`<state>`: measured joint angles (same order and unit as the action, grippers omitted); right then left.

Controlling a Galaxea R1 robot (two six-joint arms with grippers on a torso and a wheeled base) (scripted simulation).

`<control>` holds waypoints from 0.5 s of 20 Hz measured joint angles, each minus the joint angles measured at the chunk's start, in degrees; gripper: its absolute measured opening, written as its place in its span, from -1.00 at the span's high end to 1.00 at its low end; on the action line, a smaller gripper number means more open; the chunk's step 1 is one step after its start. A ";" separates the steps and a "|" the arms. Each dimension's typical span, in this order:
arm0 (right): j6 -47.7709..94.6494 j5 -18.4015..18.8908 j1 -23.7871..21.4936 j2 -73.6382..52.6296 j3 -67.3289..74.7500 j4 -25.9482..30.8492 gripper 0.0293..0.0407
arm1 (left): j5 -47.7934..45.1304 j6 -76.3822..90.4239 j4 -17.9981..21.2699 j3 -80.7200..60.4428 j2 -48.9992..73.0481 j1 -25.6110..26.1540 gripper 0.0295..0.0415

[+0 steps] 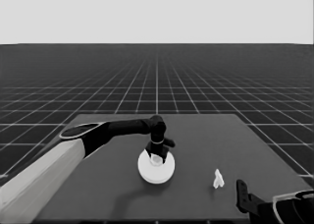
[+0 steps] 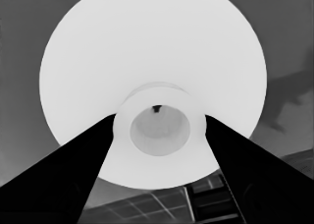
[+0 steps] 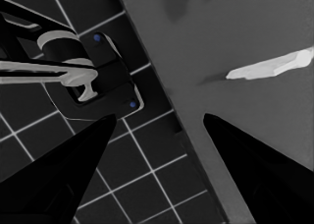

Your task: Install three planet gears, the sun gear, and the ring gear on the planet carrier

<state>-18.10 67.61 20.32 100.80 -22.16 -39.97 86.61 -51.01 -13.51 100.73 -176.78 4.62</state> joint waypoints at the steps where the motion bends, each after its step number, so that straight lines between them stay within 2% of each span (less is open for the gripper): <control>1: 0.00 0.00 0.00 0.00 0.00 0.00 -0.61 | 0.00 0.50 0.00 0.00 0.00 0.00 0.07; 8: 0.00 0.00 0.00 0.00 0.00 0.00 -0.61 | 0.00 4.00 -0.01 0.01 0.01 -0.01 0.08; 9: 0.00 0.00 0.00 0.00 0.00 0.00 -0.61 | -0.01 4.30 0.00 0.00 0.00 0.03 -0.31; 10: 0.00 0.00 0.00 0.00 0.00 0.00 -0.61 | -0.01 4.48 0.00 -0.01 -0.01 0.02 -0.43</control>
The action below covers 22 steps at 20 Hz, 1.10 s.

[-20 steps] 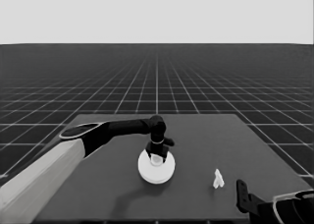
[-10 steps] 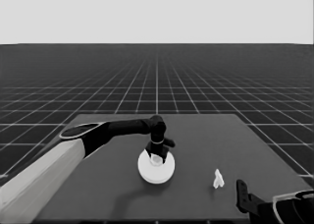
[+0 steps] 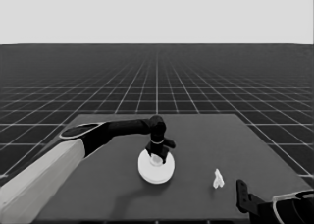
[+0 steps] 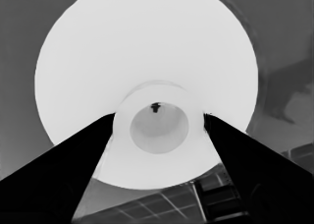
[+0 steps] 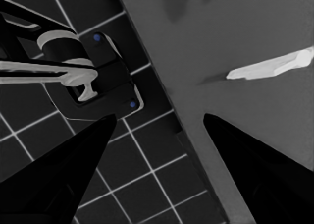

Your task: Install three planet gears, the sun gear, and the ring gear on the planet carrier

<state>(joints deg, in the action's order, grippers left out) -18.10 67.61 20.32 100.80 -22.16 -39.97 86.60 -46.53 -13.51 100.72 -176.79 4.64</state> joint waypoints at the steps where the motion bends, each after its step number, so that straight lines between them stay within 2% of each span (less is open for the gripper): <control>1: 0.00 0.00 0.00 0.00 0.00 0.00 -0.61 | 0.00 0.10 0.00 0.00 0.00 0.00 -0.47; 8: 0.00 0.00 0.00 0.00 0.00 0.00 -0.61 | 0.00 0.25 0.00 0.00 0.00 -0.01 -0.48; 9: 0.00 0.00 0.00 0.00 0.00 0.00 -0.61 | 0.61 -12.89 2.10 -1.66 0.49 -2.31 -0.52; 11: 0.00 0.00 0.00 0.00 0.00 0.00 -0.61 | 1.20 -25.22 4.15 -2.72 0.73 -5.04 -0.50; 18: 0.00 0.00 0.00 0.00 0.00 0.00 -0.61 | 1.59 -31.45 5.22 -2.98 0.71 -6.30 -0.49; 19: -25.12 12.35 -14.65 8.15 -5.44 15.63 -0.75 | -18.30 -3.84 1.37 -28.59 16.00 -11.21 -0.89; 20: -39.29 16.76 -21.85 14.86 -13.36 24.73 -0.74 | -30.53 23.53 -0.94 -48.50 38.90 -16.71 -0.98; 21: -46.19 18.55 -24.24 18.68 -19.55 29.13 -0.68 | -37.62 41.28 -2.32 -59.96 54.98 -19.90 -0.77; 22: -49.80 19.48 -25.16 20.89 -23.69 31.48 -0.65 | -41.82 51.72 -3.12 -66.87 64.03 -21.69 -0.62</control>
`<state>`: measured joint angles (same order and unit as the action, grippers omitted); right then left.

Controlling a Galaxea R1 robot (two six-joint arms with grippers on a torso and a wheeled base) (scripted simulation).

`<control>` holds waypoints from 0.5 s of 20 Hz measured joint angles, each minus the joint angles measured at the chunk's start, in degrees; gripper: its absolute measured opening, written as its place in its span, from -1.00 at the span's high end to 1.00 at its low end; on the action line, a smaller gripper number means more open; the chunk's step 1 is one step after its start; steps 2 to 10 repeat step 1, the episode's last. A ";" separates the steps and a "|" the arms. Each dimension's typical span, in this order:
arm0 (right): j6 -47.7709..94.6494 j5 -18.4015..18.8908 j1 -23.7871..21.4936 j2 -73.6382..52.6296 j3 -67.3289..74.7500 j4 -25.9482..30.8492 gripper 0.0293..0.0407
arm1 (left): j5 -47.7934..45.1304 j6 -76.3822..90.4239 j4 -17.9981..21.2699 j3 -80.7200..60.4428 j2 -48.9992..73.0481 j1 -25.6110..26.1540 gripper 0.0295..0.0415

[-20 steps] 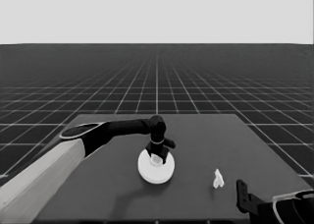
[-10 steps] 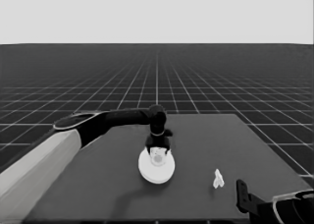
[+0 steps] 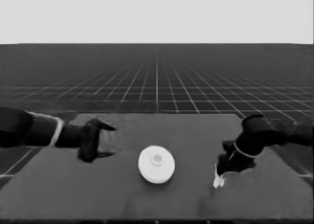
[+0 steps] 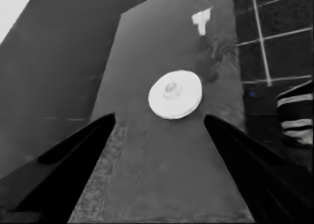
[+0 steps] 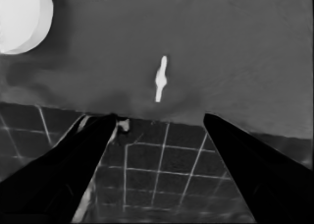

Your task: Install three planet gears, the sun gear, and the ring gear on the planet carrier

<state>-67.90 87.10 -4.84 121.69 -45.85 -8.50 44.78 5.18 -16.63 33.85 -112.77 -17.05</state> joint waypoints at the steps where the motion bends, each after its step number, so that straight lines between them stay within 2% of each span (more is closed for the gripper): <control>1: -1.98 0.54 -0.40 1.33 -2.62 1.31 -0.63 | -2.48 6.14 -0.47 -4.11 5.17 -1.04 -0.55; 10: -1.98 0.54 -0.40 1.33 -2.62 1.31 -0.63 | -2.48 6.14 -0.47 -4.11 5.17 -1.04 -0.55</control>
